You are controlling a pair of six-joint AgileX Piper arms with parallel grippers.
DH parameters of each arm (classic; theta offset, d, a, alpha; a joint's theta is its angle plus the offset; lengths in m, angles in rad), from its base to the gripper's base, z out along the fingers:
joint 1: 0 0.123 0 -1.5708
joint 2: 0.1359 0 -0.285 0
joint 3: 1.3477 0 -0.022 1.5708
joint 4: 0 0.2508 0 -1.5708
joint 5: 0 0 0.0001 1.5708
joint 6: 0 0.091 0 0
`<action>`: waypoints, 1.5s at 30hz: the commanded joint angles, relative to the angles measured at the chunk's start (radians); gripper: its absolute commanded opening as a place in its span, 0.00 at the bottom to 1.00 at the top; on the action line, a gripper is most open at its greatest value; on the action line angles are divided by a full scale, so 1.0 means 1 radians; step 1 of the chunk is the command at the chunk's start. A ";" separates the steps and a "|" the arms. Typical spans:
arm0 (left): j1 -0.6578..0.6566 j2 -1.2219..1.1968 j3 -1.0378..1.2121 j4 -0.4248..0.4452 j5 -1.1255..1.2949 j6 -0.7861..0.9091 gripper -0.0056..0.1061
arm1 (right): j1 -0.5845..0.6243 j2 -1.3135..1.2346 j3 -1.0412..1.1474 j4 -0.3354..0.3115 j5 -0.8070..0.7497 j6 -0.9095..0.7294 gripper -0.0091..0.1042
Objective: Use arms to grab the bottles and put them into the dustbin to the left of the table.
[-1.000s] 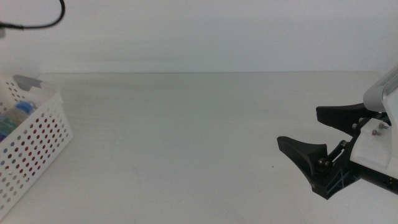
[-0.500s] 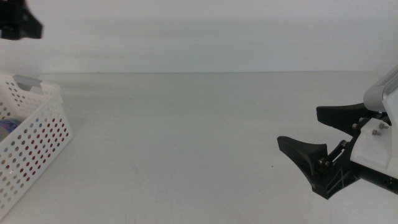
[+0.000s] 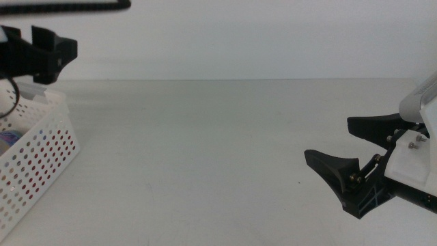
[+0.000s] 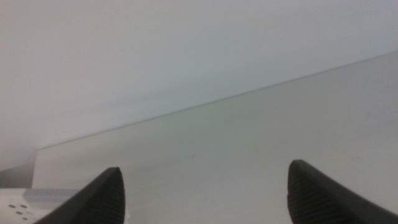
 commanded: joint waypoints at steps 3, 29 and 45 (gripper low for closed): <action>-0.006 -0.055 0.032 -0.027 -0.139 -0.006 0.73 | 0.003 -0.012 -0.026 -0.005 -0.074 -0.012 0.71; -0.004 -0.179 0.194 -0.072 -0.296 -0.012 0.66 | -0.146 -0.101 -0.023 -0.041 -0.072 -0.012 0.71; -0.004 -0.732 0.694 -0.070 -0.308 -0.012 0.66 | -0.448 -0.533 0.172 -0.051 -0.073 -0.012 0.71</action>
